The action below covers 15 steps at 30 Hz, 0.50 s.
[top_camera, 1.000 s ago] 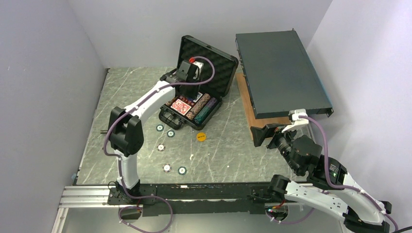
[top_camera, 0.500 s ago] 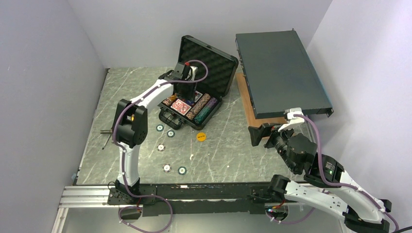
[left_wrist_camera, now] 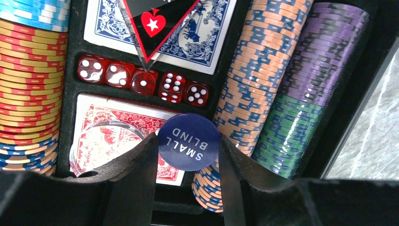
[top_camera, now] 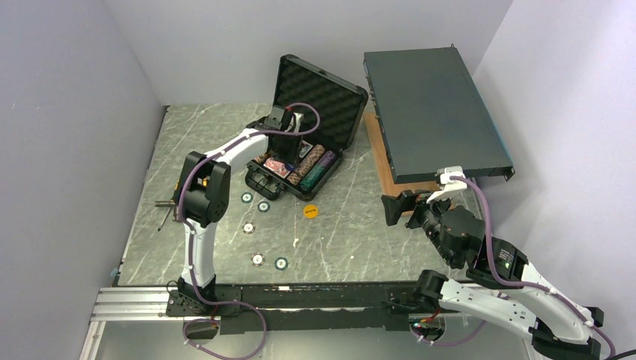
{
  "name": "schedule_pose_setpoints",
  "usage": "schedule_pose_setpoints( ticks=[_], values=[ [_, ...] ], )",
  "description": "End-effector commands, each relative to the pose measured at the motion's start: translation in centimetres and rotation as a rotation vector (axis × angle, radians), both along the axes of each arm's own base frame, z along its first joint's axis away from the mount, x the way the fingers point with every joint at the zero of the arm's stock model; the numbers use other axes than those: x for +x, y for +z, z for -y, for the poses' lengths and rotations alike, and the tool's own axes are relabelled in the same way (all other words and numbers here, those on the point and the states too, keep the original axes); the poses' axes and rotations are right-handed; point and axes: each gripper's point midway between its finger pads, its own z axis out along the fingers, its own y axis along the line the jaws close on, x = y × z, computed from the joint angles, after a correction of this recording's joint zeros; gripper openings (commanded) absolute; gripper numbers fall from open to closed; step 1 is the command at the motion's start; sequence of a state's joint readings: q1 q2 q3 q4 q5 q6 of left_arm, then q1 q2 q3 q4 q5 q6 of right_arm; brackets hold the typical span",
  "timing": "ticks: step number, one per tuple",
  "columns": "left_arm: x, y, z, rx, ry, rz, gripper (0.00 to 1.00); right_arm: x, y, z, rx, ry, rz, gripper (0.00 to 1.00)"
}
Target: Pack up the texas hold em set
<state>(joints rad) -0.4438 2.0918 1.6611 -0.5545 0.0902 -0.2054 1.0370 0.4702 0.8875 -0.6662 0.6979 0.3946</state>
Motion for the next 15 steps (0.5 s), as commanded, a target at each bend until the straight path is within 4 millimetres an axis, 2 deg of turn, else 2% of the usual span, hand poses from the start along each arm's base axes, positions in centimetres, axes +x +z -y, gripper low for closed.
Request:
schedule_pose_setpoints(
  ticks=[1,6,15],
  values=[
    [-0.5,-0.3,0.1,-0.022,-0.002,-0.011,0.38,0.3,0.7,-0.2,0.028,-0.008,0.018,1.00],
    [-0.7,-0.8,-0.6,-0.003,0.010,-0.013,0.38,0.3,0.5,-0.4,0.032,-0.004,0.013,1.00],
    [-1.4,-0.4,-1.4,0.012,0.012,-0.020,0.41,0.3,0.4,-0.4,0.035,-0.008,0.012,1.00]
  ],
)
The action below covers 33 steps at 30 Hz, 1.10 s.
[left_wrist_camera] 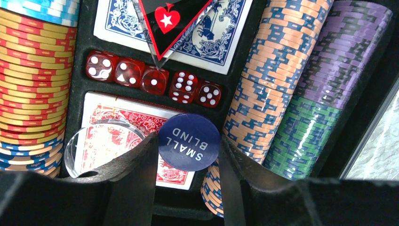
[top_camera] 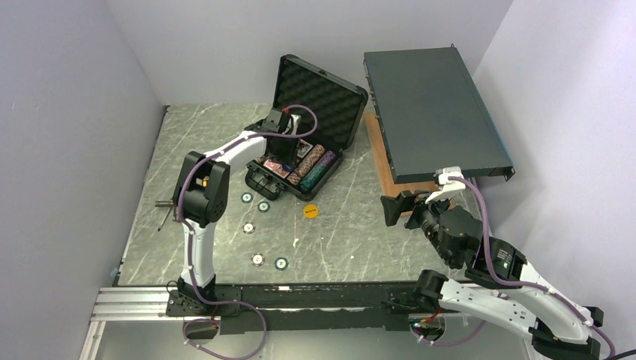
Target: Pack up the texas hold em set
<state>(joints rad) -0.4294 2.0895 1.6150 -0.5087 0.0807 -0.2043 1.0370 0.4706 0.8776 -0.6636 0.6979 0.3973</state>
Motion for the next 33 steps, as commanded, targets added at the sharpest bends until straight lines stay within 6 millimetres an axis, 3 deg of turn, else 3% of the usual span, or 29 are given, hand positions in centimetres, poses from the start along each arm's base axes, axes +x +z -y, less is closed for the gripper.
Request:
schedule_pose_setpoints(
  ticks=[1,10,15,18,21,25,27,29,33],
  values=[
    [-1.8,0.7,-0.5,0.006,-0.008,-0.026,0.42,0.2,0.7,-0.3,0.039,-0.005,0.017,1.00],
    [-2.5,3.9,-0.5,-0.029,-0.023,0.014,0.67,0.3,0.6,-0.5,0.040,0.000,0.014,1.00],
    [-3.2,6.0,0.0,-0.078,-0.031,0.029,0.68,0.2,0.5,-0.5,0.042,0.000,0.011,1.00],
    [-4.6,7.5,0.3,-0.128,-0.046,0.039,0.68,0.2,0.4,-0.5,0.043,0.001,0.009,1.00],
    [-7.7,8.3,1.4,-0.218,-0.092,0.023,0.69,0.2,0.3,-0.4,0.038,-0.003,0.007,1.00],
    [-13.8,7.2,3.7,-0.192,-0.153,0.009,0.73,0.2,0.3,-0.3,0.042,-0.006,0.011,1.00],
    [-16.1,5.8,3.6,-0.084,-0.098,0.033,0.74,0.2,0.2,-0.4,0.045,-0.005,0.011,1.00],
    [-17.4,4.8,2.3,0.043,0.081,0.066,0.78,0.2,0.2,-0.5,0.049,0.000,0.012,1.00],
    [-20.0,2.0,2.9,0.060,0.281,0.016,0.83,0.1,0.2,-0.7,0.053,0.011,0.007,1.00]
  ],
)
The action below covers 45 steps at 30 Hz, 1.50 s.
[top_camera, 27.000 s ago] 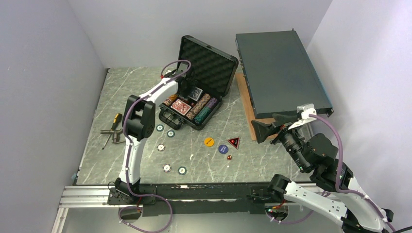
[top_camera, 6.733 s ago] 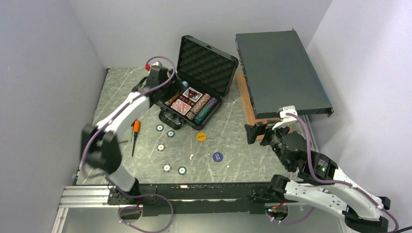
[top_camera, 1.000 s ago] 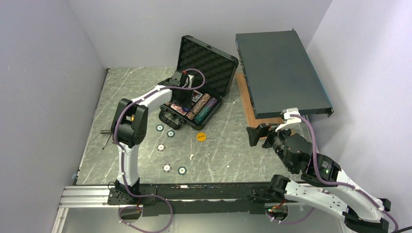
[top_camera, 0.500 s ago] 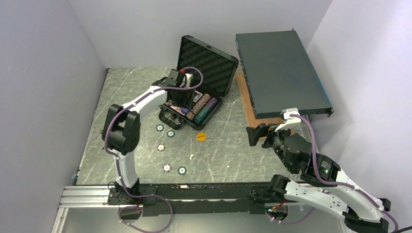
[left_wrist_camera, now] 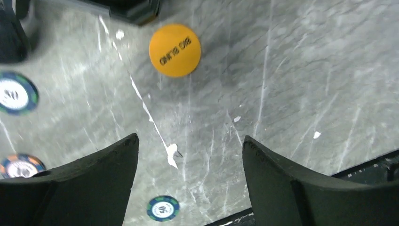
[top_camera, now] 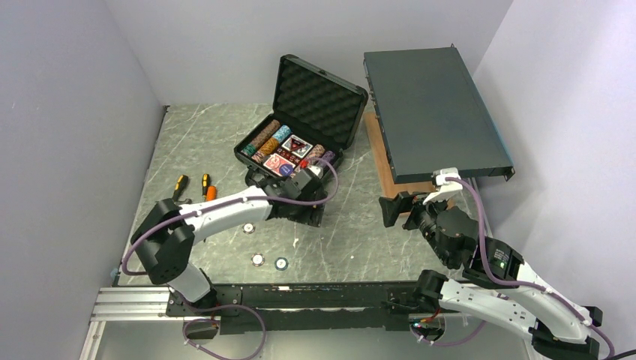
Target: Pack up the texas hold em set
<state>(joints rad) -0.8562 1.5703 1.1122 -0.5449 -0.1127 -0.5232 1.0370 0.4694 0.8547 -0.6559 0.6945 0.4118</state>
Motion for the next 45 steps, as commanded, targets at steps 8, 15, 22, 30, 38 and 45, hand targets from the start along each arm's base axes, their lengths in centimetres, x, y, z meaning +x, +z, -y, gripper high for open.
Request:
schedule_pose_setpoints(
  ticks=[8,15,22,30,38,45],
  values=[
    [0.5,-4.3,0.5,-0.009,0.372,-0.033,0.85,-0.6,1.6,0.3,0.082,0.015,0.023,1.00],
    [1.2,-6.1,1.9,0.040,0.406,-0.091,0.83,-0.9,1.8,0.8,0.101,0.012,0.027,1.00],
    [3.2,-6.2,2.0,0.102,0.441,-0.056,0.80,-0.8,1.9,0.9,0.093,0.009,0.034,1.00],
    [4.3,-6.7,1.2,0.181,0.486,-0.024,0.69,-0.7,1.6,0.9,0.083,0.002,0.033,1.00],
    [4.5,-7.6,1.1,0.202,0.483,-0.024,0.63,-0.6,1.3,0.8,0.074,-0.002,0.029,1.00],
    [4.2,-7.9,1.1,0.206,0.467,-0.036,0.59,-0.6,1.3,0.8,0.075,-0.001,0.027,1.00]
  ],
)
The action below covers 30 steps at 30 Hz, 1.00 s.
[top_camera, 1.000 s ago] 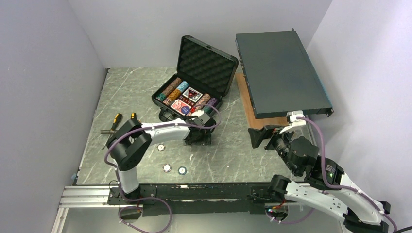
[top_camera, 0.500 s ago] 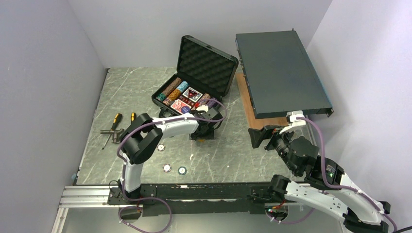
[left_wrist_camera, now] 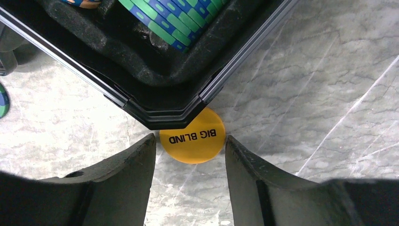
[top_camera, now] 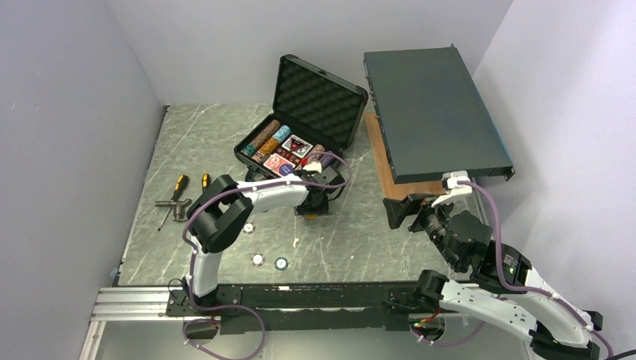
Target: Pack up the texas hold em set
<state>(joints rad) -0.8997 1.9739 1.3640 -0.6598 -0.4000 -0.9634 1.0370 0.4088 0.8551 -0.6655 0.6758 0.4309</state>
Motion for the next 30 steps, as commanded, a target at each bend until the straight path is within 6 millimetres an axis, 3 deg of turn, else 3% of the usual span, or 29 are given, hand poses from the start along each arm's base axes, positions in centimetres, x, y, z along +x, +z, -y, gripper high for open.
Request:
schedule_pose_setpoints(
  ticks=[1,10,20,23,28,30],
  values=[
    [0.1,-0.7,-0.6,0.041,-0.002,-0.009,0.58,0.2,0.4,0.1,0.009,-0.016,0.010,1.00],
    [-0.6,0.6,0.2,0.040,-0.137,-0.008,0.42,0.2,0.4,0.0,0.011,-0.016,0.009,1.00],
    [-4.6,2.7,3.4,-0.075,-0.432,0.001,0.29,0.3,0.3,-0.2,0.008,-0.011,0.009,1.00],
    [-4.6,3.0,2.9,-0.071,-0.424,0.011,0.31,0.3,0.5,-0.3,0.012,-0.006,0.008,1.00],
    [-3.7,3.8,3.3,-0.072,-0.432,0.052,0.47,0.3,0.4,-0.2,0.007,-0.008,0.006,1.00],
    [-2.7,4.3,3.8,-0.066,-0.429,0.081,0.60,0.3,0.4,-0.2,0.008,-0.010,0.007,1.00]
  ],
)
